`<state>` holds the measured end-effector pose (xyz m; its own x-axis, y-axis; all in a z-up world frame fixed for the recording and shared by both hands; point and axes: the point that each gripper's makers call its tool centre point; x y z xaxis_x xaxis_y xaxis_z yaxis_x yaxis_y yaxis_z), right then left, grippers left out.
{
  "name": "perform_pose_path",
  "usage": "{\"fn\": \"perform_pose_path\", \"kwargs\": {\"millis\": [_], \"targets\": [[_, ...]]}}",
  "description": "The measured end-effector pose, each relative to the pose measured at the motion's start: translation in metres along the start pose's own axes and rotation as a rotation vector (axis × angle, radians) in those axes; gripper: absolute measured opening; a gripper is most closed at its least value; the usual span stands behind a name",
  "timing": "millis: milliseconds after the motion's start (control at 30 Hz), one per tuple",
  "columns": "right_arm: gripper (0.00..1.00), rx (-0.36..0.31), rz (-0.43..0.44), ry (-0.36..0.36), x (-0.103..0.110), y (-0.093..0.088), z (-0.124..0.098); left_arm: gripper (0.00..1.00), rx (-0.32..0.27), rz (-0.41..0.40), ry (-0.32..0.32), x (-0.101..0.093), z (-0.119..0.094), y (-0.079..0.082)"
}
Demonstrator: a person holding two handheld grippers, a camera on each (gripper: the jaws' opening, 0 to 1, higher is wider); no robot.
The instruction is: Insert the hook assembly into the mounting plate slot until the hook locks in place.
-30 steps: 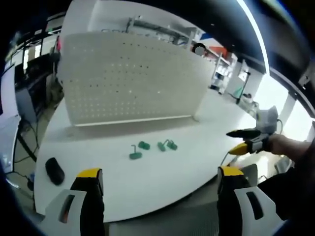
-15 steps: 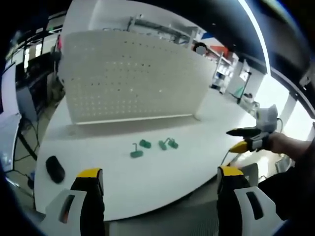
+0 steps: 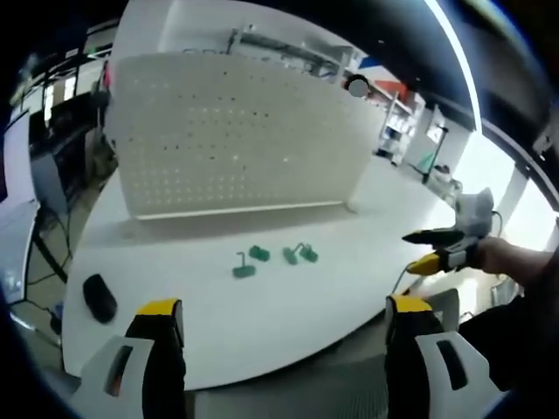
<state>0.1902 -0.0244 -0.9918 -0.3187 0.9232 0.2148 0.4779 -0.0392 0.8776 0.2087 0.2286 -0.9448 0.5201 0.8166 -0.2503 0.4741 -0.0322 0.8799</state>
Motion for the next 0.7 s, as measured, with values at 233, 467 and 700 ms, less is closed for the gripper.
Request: {"fn": "perform_pose_path", "kwargs": {"millis": [233,467,700], "targets": [[0.94,0.000,-0.001,0.002,-0.001,0.000,0.000,0.97,0.002,0.008,0.005,-0.001,-0.001,-0.001],[0.93,0.005,0.009,0.018,0.002,0.000,0.005,0.97,0.000,0.006,0.015,0.002,-0.003,0.000],[0.89,0.013,0.015,0.054,0.007,-0.001,0.013,0.97,0.003,0.004,0.017,0.003,-0.003,-0.001]]}}
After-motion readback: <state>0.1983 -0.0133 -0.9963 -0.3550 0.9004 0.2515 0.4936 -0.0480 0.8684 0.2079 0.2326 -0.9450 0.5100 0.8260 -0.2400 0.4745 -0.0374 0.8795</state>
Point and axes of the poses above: the point that each gripper's makers call its tool centre point, and the gripper's own axes: z roughly forward along the fingers, x roughly to its left, y roughly out of its top, and after that the axes turned 12 degrees about -x, right-handed
